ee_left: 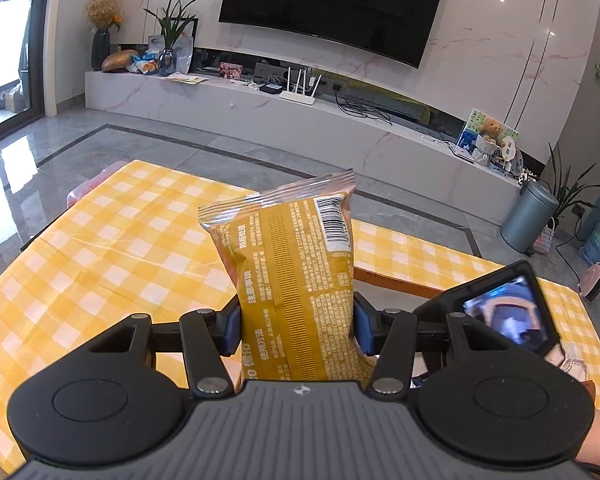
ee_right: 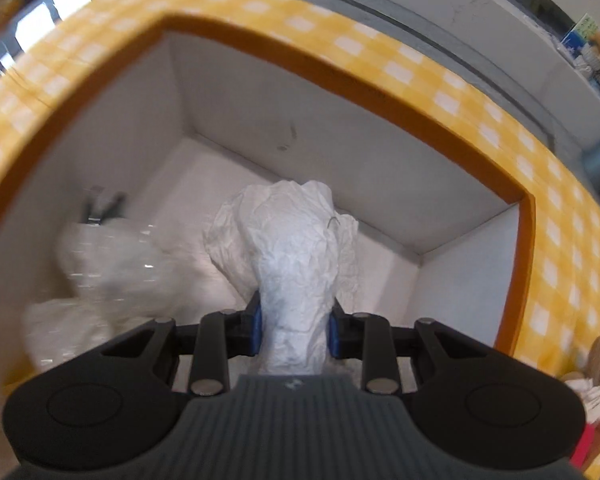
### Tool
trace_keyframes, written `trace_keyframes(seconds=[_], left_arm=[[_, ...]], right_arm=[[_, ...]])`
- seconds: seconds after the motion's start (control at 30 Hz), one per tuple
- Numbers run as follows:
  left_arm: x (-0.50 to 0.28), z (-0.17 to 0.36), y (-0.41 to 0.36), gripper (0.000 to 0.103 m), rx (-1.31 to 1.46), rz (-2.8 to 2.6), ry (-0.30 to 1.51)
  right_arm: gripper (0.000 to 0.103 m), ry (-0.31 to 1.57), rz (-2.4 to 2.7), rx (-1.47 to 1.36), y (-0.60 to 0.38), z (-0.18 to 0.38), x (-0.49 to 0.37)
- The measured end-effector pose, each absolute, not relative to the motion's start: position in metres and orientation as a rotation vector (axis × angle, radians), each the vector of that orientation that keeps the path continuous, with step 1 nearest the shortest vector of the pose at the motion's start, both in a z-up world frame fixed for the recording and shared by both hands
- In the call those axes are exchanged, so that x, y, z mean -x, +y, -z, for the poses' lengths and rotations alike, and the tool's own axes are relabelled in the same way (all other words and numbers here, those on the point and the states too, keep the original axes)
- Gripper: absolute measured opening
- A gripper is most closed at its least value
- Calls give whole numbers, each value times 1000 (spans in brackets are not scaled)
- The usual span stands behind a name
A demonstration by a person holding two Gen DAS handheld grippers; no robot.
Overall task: Organize soft objects
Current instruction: 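Open the right gripper to drop the tissue while the left drops the yellow packet into the box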
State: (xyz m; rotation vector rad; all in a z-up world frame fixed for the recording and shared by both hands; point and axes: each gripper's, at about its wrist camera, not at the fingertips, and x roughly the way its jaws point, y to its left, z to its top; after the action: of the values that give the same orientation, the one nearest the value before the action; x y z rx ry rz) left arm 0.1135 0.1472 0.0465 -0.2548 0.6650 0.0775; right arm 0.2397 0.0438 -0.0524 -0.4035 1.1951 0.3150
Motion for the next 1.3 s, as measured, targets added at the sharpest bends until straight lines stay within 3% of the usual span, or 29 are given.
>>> trace_keyframes(seconds=[0.3, 0.33, 0.43, 0.6, 0.8, 0.87, 0.9, 1.03, 1.3], left_arm=[[-115, -41, 147, 61, 251, -81, 686], [-115, -42, 146, 61, 249, -78, 685], [-115, -42, 144, 61, 241, -68, 685], [-114, -44, 145, 61, 245, -57, 675], [-109, -49, 145, 61, 257, -18, 660], [-109, -50, 143, 61, 255, -21, 669], [-110, -51, 142, 61, 253, -21, 669], [-113, -49, 136, 61, 212, 1, 663], [-138, -31, 105, 61, 117, -2, 739]], right_arm=[[34, 1191, -251, 412, 39, 70, -251], [43, 1192, -256, 416, 40, 69, -251], [55, 1186, -303, 427, 44, 64, -240], [65, 1126, -355, 479, 49, 50, -220], [78, 1093, -454, 353, 37, 23, -206], [88, 1065, -490, 299, 30, 12, -200], [98, 1045, -477, 281, 27, 5, -196], [98, 925, -418, 254, 6, -17, -179], [98, 901, -399, 191, -31, -36, -159]])
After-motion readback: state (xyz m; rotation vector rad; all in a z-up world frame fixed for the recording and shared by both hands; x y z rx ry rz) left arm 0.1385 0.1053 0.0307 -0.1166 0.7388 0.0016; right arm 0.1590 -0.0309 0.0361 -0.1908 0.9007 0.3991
